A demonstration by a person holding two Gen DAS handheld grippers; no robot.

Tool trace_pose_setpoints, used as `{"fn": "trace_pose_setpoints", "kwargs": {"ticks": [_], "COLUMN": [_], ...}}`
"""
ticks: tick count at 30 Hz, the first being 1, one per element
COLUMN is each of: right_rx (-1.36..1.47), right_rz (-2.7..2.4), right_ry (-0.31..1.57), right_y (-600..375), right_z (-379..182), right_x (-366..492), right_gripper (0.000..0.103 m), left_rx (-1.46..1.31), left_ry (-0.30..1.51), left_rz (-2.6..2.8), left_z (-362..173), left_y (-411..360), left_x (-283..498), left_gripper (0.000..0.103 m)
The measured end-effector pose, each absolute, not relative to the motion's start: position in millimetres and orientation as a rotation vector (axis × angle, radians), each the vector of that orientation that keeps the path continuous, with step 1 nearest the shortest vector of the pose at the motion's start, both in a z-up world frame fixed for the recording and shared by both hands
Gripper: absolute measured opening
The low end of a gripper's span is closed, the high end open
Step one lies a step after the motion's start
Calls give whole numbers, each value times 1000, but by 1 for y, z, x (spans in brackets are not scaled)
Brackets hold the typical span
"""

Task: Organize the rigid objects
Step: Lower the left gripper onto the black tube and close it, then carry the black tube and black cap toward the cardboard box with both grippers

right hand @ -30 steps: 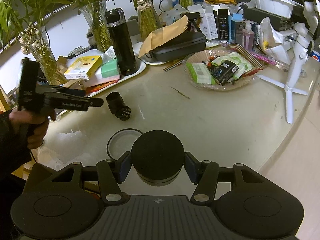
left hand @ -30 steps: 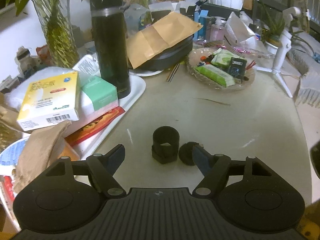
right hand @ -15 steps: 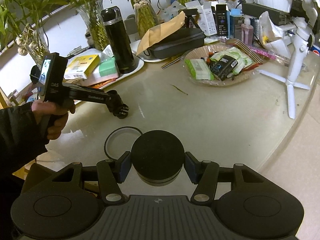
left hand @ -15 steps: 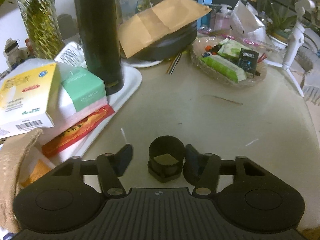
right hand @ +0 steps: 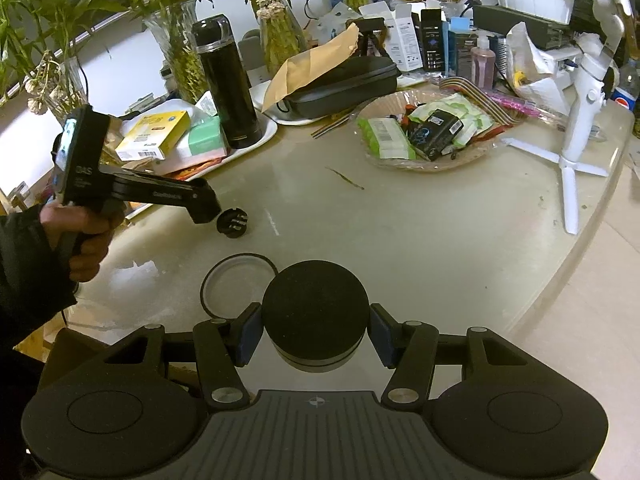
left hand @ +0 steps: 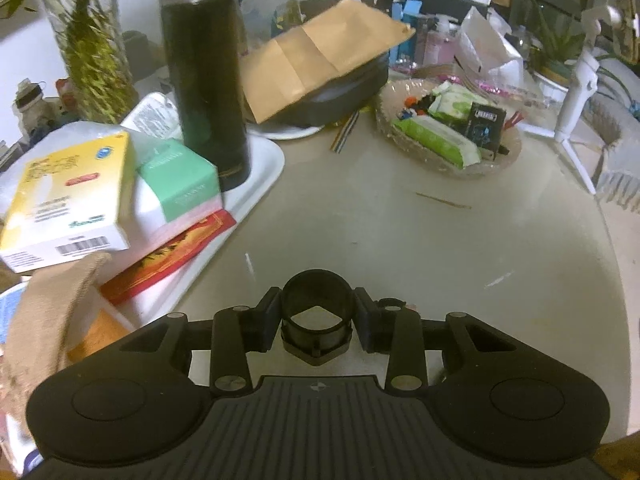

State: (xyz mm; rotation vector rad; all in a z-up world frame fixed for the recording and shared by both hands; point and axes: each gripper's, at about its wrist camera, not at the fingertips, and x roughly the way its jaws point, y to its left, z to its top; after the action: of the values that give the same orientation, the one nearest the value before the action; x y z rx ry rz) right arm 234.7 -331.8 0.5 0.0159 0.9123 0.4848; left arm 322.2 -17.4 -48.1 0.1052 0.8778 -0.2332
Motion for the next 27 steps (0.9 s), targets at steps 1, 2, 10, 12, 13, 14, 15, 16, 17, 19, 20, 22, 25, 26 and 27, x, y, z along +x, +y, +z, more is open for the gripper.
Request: {"fn": "trace_pose_setpoints", "kwargs": {"ticks": [1,2,10,12,13,14,15,16,17,19,20,22,25,26,27], "right_rx": [14,13,3,-12,-19,-24,-27,-32,-35,-35,-32,-31,-40,-45,-50], "right_rz": [486,487,494,499,504,508,512,516,520,525,527,534,547,552,558], "right_ry": [912,911,908,908,908,907,906,904,902,900,900,901,901,901,900], "right_y": [-331,-330,-322,-317,-315,-314,-312,-311,-310,-307,-306,-304,-300,-298,-297], "right_z": [1,2,12,15,17,19,21,23,25,29,31,34,38,39,40], "right_x": [234,233,227,225,224,222,221,220,219,217,217,214,209,207,204], "right_gripper": [59,59,59,59,59,59,59,59,59,59,59,59,59,59,59], "left_rx": [102,101,93,91,89,88,87,86,84,79,78,78,80,86,91], "left_ry": [873,868,850,847,847,844,841,839,837,832,828,819,814,814,814], "left_rz": [-231,-229,-208,-201,-202,-202,-202,-203,-203,-210,-214,-219,-231,-232,-230], "left_z": [-44,-40,-16,-10,-7,-4,-1,1,4,10,13,17,24,25,26], "left_y": [-16,-14,-6,-3,-3,-2,-1,0,0,1,1,1,-1,-2,-3], "left_x": [319,316,289,280,277,272,268,263,259,251,246,237,223,219,215], "left_gripper": [37,37,37,37,37,37,37,37,37,37,37,37,37,37,37]}}
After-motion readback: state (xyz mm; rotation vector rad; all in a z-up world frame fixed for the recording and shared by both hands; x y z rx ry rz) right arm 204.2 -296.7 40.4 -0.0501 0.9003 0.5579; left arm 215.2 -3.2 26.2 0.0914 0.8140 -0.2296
